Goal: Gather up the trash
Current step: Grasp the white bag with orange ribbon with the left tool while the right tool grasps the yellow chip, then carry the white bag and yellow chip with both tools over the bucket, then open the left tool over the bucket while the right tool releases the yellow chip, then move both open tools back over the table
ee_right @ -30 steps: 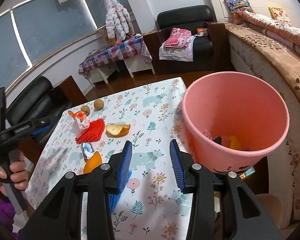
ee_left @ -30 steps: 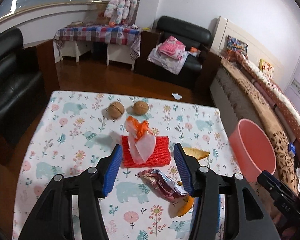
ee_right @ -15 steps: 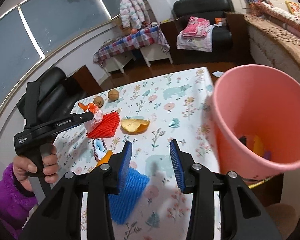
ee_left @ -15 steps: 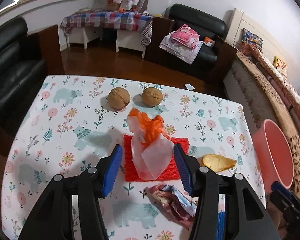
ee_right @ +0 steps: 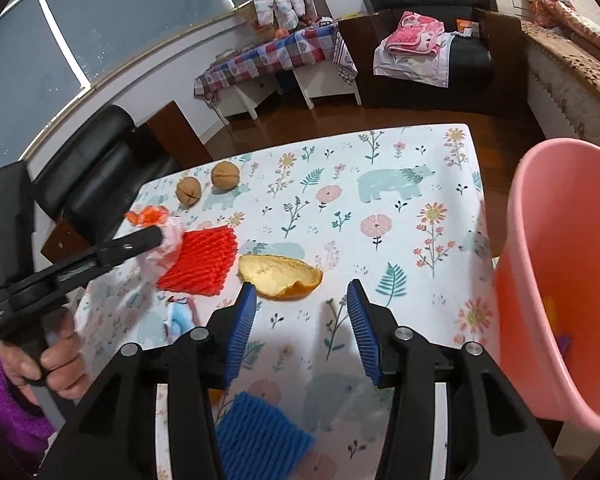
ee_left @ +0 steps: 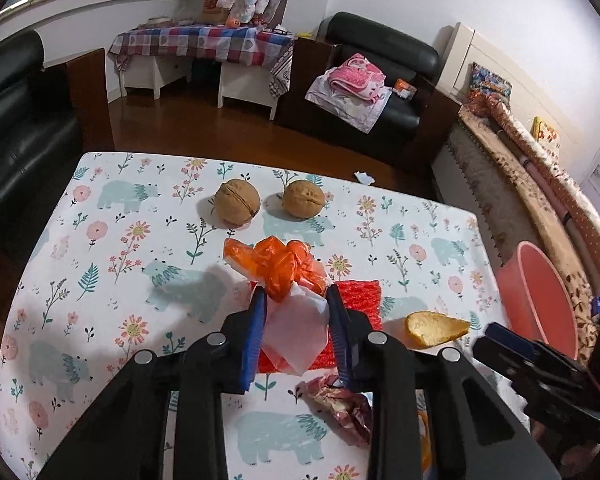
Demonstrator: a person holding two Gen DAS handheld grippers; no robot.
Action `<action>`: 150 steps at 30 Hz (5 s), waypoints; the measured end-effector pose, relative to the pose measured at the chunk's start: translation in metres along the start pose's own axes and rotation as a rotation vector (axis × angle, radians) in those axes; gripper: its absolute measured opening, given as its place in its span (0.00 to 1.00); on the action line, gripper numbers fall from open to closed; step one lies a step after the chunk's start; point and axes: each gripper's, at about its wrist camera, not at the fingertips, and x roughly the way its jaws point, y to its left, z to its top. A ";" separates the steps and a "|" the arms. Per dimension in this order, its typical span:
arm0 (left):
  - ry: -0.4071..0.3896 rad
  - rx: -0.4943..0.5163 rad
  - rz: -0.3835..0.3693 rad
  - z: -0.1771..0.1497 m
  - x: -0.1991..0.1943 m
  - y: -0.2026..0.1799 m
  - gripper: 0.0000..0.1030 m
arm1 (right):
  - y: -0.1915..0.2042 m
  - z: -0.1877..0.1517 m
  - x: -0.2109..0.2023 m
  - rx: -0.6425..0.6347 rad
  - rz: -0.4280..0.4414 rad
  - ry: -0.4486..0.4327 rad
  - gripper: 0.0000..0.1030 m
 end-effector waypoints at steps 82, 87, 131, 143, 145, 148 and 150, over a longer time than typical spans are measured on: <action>0.037 0.376 -0.304 -0.033 0.015 -0.299 0.29 | -0.161 -0.040 -0.145 0.261 -0.357 -0.272 0.07; 0.059 0.364 -0.294 -0.036 0.027 -0.299 0.29 | -0.161 -0.040 -0.142 0.258 -0.367 -0.268 0.07; -0.070 0.286 -0.233 -0.041 -0.084 -0.220 0.42 | -0.066 -0.066 -0.192 0.181 -0.269 -0.337 0.30; -0.127 0.288 -0.095 -0.056 -0.128 -0.130 0.42 | -0.009 -0.084 -0.206 0.138 -0.227 -0.359 0.30; -0.150 0.263 -0.070 -0.055 -0.139 -0.106 0.42 | -0.003 -0.089 -0.208 0.145 -0.215 -0.362 0.30; -0.174 0.221 -0.039 -0.058 -0.151 -0.070 0.42 | 0.003 -0.094 -0.207 0.139 -0.213 -0.352 0.30; -0.175 0.195 -0.013 -0.062 -0.158 -0.046 0.42 | 0.011 -0.097 -0.201 0.129 -0.194 -0.326 0.30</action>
